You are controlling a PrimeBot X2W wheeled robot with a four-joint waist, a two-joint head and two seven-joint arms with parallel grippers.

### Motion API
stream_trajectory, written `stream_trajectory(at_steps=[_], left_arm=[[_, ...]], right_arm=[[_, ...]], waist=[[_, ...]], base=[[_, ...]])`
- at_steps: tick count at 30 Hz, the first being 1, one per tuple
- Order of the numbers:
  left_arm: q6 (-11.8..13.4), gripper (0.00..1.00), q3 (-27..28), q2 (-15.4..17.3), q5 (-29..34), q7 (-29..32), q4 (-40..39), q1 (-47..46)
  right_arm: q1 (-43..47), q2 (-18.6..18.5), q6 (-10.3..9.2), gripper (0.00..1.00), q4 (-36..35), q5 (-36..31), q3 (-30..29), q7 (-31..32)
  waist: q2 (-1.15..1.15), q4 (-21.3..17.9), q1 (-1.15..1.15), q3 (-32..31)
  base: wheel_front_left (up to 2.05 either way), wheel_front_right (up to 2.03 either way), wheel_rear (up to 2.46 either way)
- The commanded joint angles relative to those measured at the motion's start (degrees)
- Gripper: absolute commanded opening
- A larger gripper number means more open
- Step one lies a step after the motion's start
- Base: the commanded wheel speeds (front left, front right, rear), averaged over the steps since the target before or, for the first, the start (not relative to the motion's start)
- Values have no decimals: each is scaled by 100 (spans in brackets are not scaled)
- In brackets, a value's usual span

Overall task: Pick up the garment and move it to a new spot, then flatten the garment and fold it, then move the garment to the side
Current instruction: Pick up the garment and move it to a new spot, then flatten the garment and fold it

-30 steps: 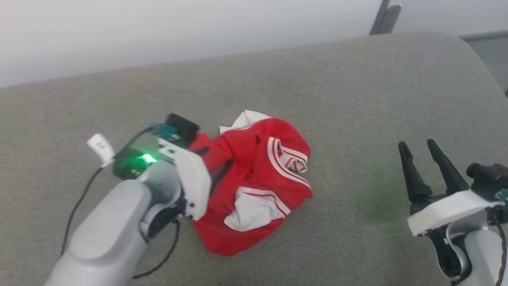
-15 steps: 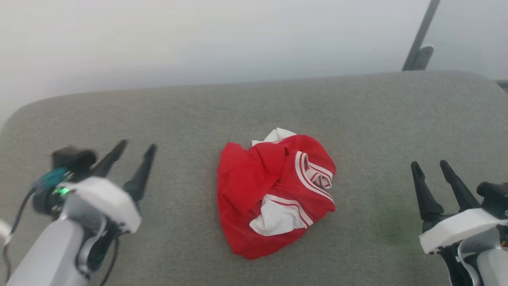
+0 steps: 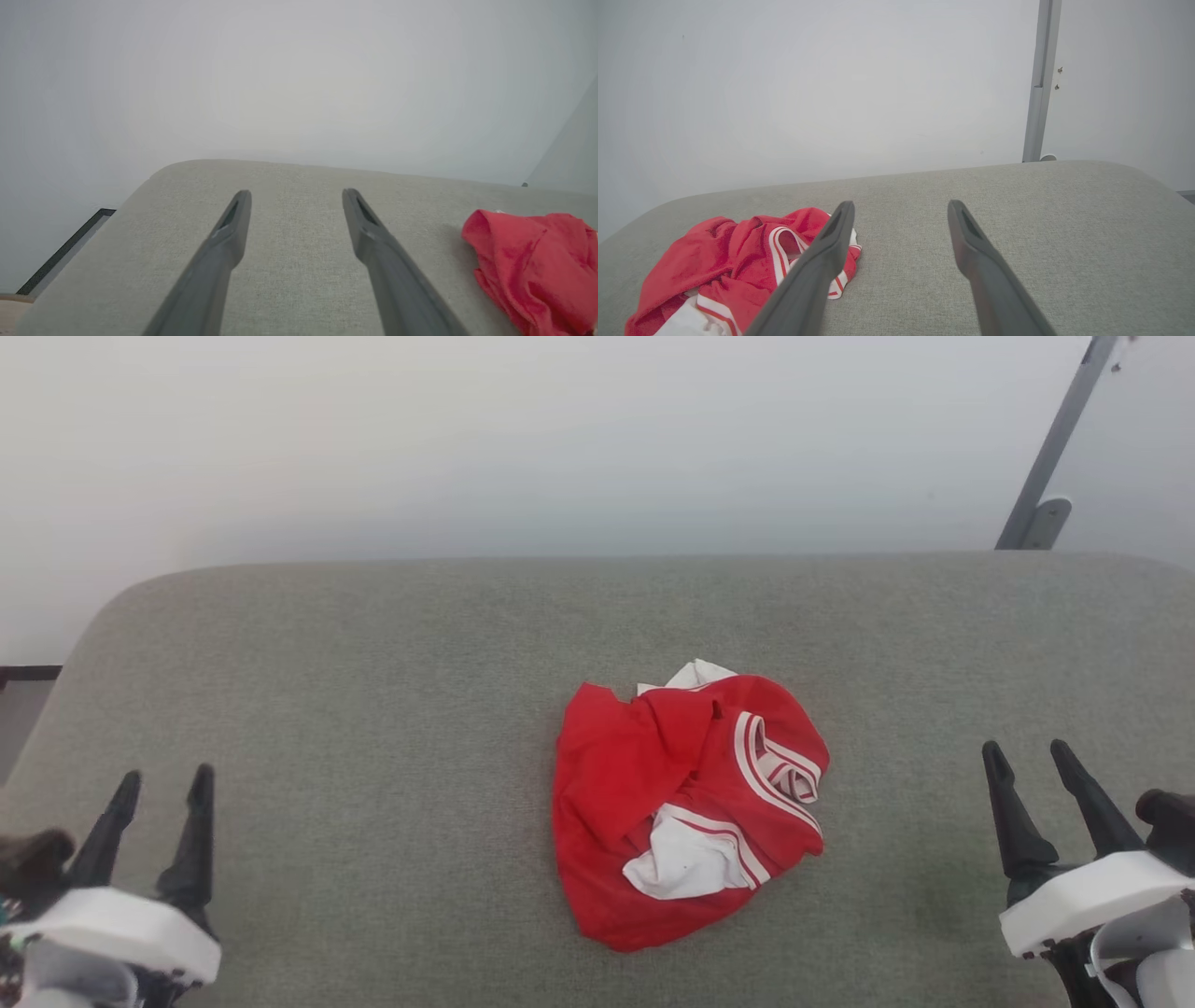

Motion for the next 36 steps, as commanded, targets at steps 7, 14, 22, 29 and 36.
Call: stream_trajectory(at_steps=[7, 14, 22, 29, 36], left_arm=[[24, 100, 449, -85, -131, -113, -232, 516], [-17, 100, 588, -168, -45, -123, -346, 669], [5, 100, 600, -177, -8, -126, -454, 691], [57, 100, 557, -161, 2, -60, -551, 674], [-30, 100, 319, -153, -10, 241, -868, 507]], right_arm=[[223, 80, -2, 100, -116, -36, -126, 29], [246, 75, -2, 100, -168, -4, -151, 73], [266, 115, -2, 100, -205, -13, -114, 111], [270, 130, -2, 100, -209, 0, -74, 121], [239, 131, -2, 100, -210, -15, -68, 130]], waist=[[0, 128, 0, -67], [0, 161, 0, -56], [0, 170, 0, -38], [0, 190, 0, -11], [0, 201, 0, 34]], base=[[0, 0, 0], [0, 0, 0], [0, 0, 0], [0, 0, 0], [0, 0, 0]])
